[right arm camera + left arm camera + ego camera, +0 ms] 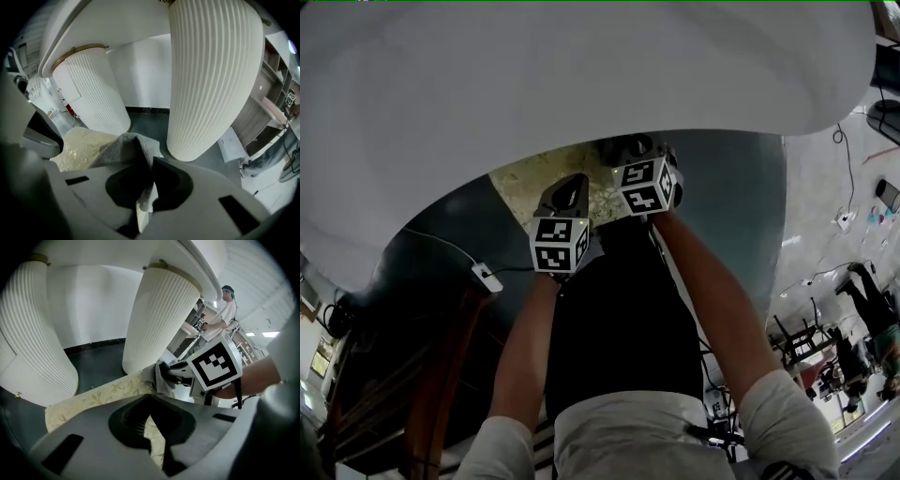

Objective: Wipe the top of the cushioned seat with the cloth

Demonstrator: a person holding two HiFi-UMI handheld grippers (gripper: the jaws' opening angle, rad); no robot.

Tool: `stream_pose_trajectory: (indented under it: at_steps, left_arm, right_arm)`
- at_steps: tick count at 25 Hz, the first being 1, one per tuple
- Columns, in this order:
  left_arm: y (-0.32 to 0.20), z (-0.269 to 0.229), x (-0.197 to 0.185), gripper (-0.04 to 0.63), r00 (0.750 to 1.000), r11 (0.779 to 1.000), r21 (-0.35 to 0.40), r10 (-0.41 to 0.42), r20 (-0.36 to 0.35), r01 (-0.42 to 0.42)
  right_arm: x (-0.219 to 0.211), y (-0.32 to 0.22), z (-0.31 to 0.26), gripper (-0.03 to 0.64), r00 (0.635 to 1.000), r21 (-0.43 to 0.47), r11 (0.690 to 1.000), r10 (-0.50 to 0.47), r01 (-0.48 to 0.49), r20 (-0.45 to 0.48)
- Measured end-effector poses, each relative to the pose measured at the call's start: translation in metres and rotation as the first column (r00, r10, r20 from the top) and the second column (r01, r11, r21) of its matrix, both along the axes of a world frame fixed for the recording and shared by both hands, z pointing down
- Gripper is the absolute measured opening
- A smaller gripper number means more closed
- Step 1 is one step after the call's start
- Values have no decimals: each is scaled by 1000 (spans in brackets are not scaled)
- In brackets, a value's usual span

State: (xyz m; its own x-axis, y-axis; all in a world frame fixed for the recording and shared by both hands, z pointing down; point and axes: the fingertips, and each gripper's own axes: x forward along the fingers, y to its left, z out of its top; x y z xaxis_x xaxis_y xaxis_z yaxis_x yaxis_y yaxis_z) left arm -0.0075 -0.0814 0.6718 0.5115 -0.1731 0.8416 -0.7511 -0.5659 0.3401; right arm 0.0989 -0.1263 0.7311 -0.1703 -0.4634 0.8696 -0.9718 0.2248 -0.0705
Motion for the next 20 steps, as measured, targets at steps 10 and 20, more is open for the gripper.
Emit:
stream_pose_trajectory:
  at_steps: [10, 20]
  left_arm:
    - [26, 11, -23, 14, 998, 999, -3, -47, -35, 47]
    - [55, -23, -45, 14, 997, 996, 69, -60, -44, 63]
  right_arm:
    - [3, 30, -3, 14, 999, -8, 1000, 3, -3, -39]
    - [-13, 89, -28, 14, 1000, -56, 998, -21, 19, -23]
